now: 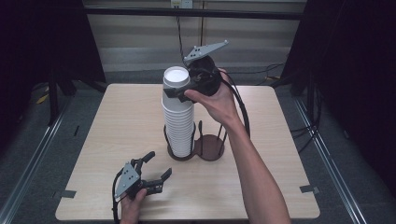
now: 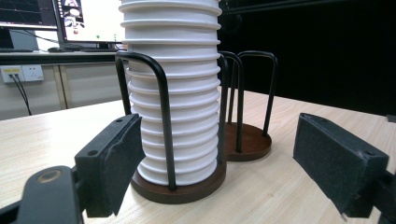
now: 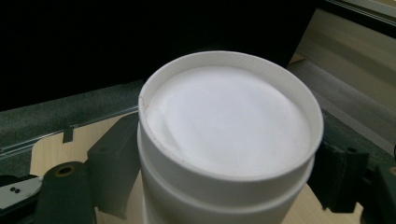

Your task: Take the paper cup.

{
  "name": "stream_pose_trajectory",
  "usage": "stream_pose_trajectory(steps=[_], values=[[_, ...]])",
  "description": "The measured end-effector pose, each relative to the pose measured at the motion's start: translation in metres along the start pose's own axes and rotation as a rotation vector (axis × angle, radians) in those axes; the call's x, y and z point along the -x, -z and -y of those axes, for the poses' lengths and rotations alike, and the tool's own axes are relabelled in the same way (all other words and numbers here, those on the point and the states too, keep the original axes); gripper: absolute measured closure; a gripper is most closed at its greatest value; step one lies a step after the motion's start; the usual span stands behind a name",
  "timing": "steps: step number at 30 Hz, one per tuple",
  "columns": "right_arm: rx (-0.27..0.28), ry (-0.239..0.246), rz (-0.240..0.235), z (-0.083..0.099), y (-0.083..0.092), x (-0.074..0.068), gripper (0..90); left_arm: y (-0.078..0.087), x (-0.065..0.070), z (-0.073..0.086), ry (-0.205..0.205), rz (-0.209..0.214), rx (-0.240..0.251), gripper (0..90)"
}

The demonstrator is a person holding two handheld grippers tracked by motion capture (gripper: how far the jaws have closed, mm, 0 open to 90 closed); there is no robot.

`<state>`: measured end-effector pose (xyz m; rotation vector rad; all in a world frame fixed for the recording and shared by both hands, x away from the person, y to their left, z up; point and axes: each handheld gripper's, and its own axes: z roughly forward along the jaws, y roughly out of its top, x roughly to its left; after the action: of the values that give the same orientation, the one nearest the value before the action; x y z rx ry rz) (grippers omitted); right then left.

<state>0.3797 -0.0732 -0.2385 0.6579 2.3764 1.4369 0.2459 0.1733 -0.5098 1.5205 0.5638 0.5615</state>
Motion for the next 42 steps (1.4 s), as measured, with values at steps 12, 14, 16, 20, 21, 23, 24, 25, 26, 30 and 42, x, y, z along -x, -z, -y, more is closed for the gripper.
stream_pose_trajectory(steps=[12, 14, 16, 20, 21, 23, 24, 25, 26, 30, 42], values=[[-0.008, 0.003, -0.006, -0.002, 0.0, 0.0, 21.4, 0.0, 0.0, 0.0, 0.0, 0.0, 0.0, 16.0], [-0.004, 0.002, -0.006, -0.001, 0.0, 0.0, 21.4, 0.0, 0.0, 0.0, 0.0, 0.0, 0.0, 15.9], [0.001, 0.0, -0.008, -0.001, 0.0, 0.001, 21.4, 0.0, 0.0, 0.0, -0.001, 0.0, 0.0, 16.0], [0.032, -0.006, -0.012, -0.002, 0.003, 0.0, 21.8, 0.0, 0.0, 0.0, 0.002, 0.0, 0.001, 16.0], [0.05, -0.012, -0.016, -0.003, 0.005, 0.001, 21.8, 0.0, 0.0, 0.0, 0.0, 0.0, 0.0, 16.0], [0.057, -0.011, -0.021, -0.007, 0.009, 0.001, 21.9, 0.0, 0.0, 0.0, -0.001, 0.0, 0.0, 16.0], [0.056, -0.008, -0.019, -0.008, 0.01, 0.001, 21.9, 0.0, 0.0, 0.0, 0.0, 0.0, 0.0, 16.0], [0.063, -0.011, -0.022, -0.007, 0.011, 0.001, 21.9, 0.0, 0.0, 0.0, 0.001, 0.0, 0.001, 16.0], [0.07, -0.014, -0.024, -0.007, 0.011, 0.002, 21.9, 0.0, 0.0, 0.0, 0.001, 0.0, 0.001, 16.0], [0.108, -0.029, -0.033, -0.003, 0.012, 0.003, 21.9, 0.0, 0.0, 0.0, 0.0, 0.0, 0.0, 15.9], [0.194, -0.039, -0.036, -0.003, 0.022, 0.003, 22.1, 0.0, 0.0, 0.0, 0.0, -0.001, 0.001, 16.0]])
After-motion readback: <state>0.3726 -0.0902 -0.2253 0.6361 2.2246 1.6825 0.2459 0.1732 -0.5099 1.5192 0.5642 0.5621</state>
